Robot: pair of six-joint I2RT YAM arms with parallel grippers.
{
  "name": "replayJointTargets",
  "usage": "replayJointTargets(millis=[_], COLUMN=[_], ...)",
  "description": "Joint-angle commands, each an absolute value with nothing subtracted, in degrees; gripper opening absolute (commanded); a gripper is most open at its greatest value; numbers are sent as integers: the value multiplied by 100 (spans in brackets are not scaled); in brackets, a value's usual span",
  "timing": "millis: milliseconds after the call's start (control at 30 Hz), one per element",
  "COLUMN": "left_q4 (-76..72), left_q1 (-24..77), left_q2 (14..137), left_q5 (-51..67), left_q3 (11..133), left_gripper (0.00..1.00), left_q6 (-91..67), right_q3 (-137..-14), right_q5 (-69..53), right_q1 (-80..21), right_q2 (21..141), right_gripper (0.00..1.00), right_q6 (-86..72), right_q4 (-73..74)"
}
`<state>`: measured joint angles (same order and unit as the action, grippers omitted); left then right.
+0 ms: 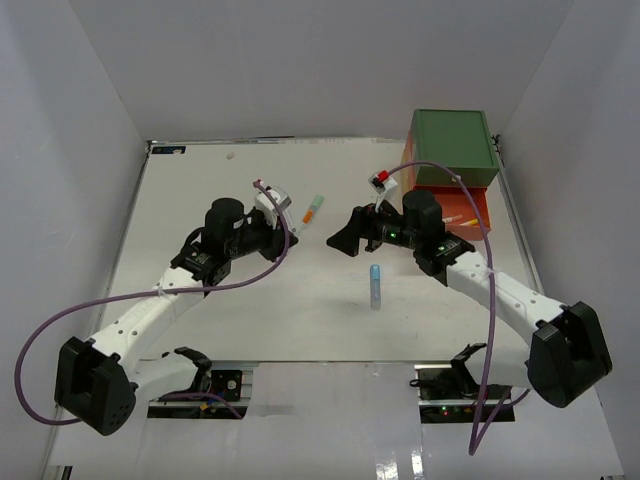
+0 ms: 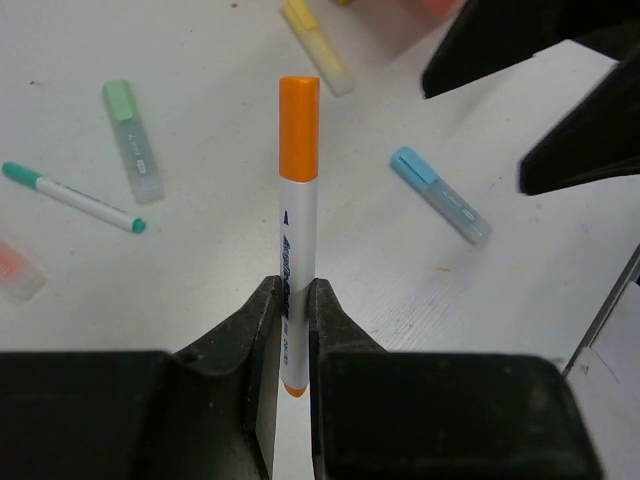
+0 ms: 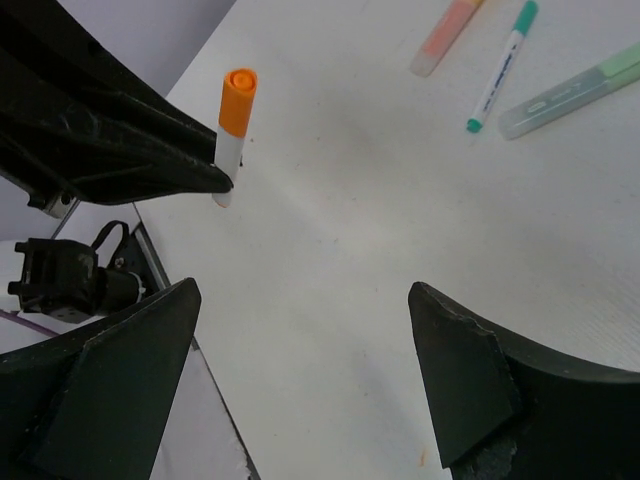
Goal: Sort the stationery into containers
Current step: Pick up the pen from the center of the board, then place the pen in the drawer.
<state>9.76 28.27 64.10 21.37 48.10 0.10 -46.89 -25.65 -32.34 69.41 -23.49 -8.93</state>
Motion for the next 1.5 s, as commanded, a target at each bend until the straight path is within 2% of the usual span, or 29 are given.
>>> replayJointTargets(millis=[0, 200, 500, 700, 733, 800, 833, 900, 1000, 1033, 1167, 1233, 1333, 1467], left_q4=[712, 721, 721, 703, 703, 703, 703, 703, 712, 738, 791, 826, 931, 1142], left_q1=[2856, 2865, 2874, 2865, 2865, 2865, 2865, 2865, 2865, 2865, 2865, 2865, 2865, 2848], left_q2=[6179, 6152, 6038, 6029, 6029, 6029, 6029, 6047, 6082, 6117, 6231, 6293, 6389, 6696], left_q5=[2865, 2927, 3032, 2918, 2901, 2865, 2865, 2839, 2734, 2612, 2076, 1620, 1109, 91], left_q3=[4509, 4421, 4368, 4351, 4342, 4342, 4333, 4333, 4324, 4333, 4394, 4447, 4509, 4640], left_gripper=[13, 14, 15, 15, 16, 18, 18, 20, 36, 51, 82, 93, 98, 98], left_q6=[536, 659, 686, 694, 694, 686, 668, 659, 598, 563, 343, 133, -191, -527], right_q3=[-5193, -5748, -6293, -6293, -6267, -6153, -6109, -6004, -5880, -5767, -5318, -4977, -4703, -4404], right_q5=[-2567, -2461, -2470, -2558, -2558, -2461, -2417, -2329, -2285, -2233, -1916, -1899, -1811, -1582], right_q1=[-3620, -3937, -4140, -4175, -4175, -4175, -4175, -4175, -4087, -4035, -3378, -2808, -1947, -916], right_q2=[7347, 7866, 8560, 8701, 8684, 8570, 8526, 8394, 8209, 8157, 7586, 7201, 6638, 6083], right_gripper=[91, 89, 80, 58, 48, 37, 27, 22, 18, 17, 14, 13, 13, 12], right_q6=[-2610, -2663, -2804, -2892, -2892, -2848, -2839, -2813, -2786, -2777, -2733, -2777, -2734, -2497], right_q4=[-1292, -1336, -1468, -1555, -1556, -1564, -1564, -1564, -1556, -1547, -1406, -1406, -1310, -1108])
